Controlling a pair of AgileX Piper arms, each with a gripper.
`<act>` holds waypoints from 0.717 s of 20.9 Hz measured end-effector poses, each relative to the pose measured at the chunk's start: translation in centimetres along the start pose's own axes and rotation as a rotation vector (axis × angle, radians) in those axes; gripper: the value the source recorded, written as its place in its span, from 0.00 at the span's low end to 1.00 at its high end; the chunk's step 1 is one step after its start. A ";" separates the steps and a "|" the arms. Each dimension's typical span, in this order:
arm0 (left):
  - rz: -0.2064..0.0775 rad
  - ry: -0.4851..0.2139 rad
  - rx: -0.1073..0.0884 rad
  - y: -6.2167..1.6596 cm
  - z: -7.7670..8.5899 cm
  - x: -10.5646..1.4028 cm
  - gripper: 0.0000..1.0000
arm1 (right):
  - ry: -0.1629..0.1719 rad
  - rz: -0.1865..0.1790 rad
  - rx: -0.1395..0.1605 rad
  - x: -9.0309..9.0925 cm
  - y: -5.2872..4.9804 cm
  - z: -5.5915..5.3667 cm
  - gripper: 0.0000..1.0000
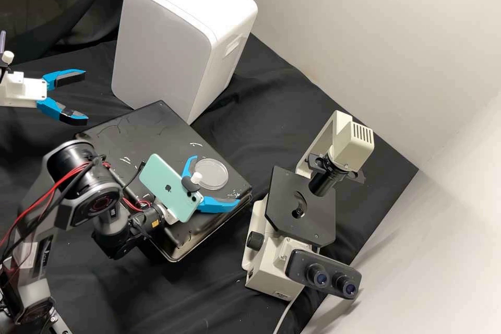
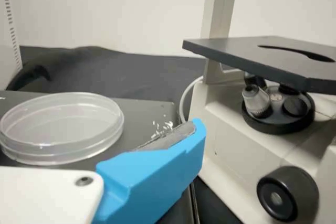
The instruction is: Place the petri dish on the microscope
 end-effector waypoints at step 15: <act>-0.008 0.003 -0.004 -0.18 0.1 0.0 1.00 | 0.009 0.034 -0.016 1.8 -0.5 0.2 1.00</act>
